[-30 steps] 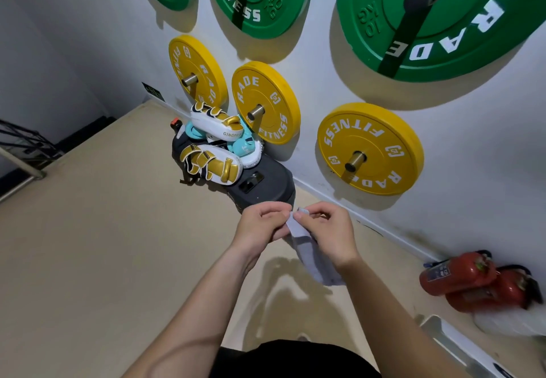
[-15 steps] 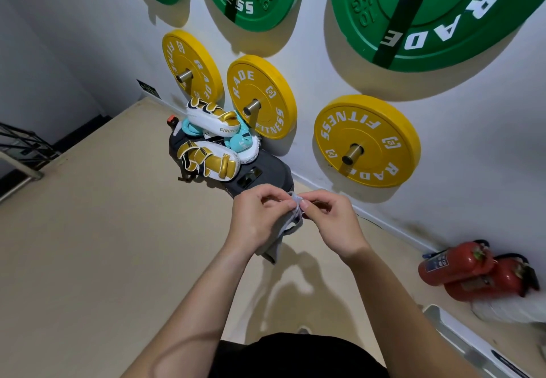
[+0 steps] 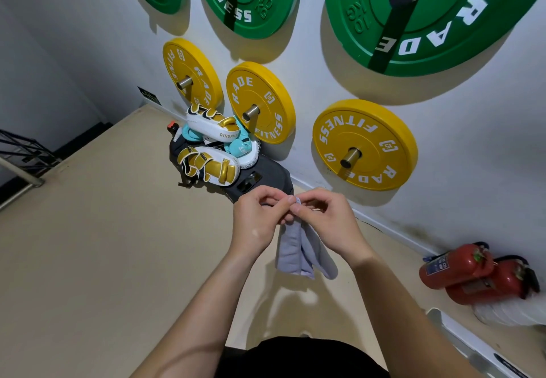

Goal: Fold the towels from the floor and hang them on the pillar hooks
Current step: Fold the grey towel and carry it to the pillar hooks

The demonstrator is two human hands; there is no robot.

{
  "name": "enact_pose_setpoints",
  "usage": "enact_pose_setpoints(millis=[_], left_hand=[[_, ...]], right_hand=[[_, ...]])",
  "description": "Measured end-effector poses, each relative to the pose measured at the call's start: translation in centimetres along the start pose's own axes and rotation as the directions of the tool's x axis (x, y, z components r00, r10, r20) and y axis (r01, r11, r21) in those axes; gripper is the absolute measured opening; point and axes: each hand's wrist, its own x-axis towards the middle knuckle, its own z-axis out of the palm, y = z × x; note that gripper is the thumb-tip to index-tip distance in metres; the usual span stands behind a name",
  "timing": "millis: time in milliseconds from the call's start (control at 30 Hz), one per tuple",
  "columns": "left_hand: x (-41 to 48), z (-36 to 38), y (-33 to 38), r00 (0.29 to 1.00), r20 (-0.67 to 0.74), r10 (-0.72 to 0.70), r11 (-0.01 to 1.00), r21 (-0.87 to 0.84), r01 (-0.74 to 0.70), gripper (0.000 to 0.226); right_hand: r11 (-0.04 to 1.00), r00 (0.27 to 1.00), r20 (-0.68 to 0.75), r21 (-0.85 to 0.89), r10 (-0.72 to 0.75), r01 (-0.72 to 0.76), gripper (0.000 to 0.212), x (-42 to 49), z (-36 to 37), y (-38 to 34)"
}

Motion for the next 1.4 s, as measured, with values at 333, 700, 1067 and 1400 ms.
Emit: enact_pose_setpoints(millis=[333, 700, 1067, 1400], left_hand=[[1.2, -2.1, -0.4, 0.971, 0.231, 0.052, 0.983, 0.161, -0.091, 0.005], [2.1, -2.9, -3.2, 0.929, 0.370, -0.026, 0.984, 0.172, -0.041, 0.003], [1.8, -6.8, -7.7, 0.945, 0.196, -0.261, 0.909, 0.379, 0.173, 0.023], [3.5, -8.3, -6.3, 0.943, -0.105, -0.316, 0.941, 0.089, 0.326, 0.023]], right_hand=[[0.955, 0.977, 0.210, -0.278, -0.047, 0.106, 0.008, 2.2, -1.4, -1.5], [0.875, 0.942, 0.309, -0.412, -0.128, 0.254, 0.015, 4.4, -3.1, -4.8], [0.848, 0.975, 0.142, -0.482, -0.171, 0.219, 0.021, 7.1, -9.0, -5.1], [0.829, 0.995, -0.022, -0.554, -0.102, 0.073, 0.020, 7.3, -10.6, -0.7]])
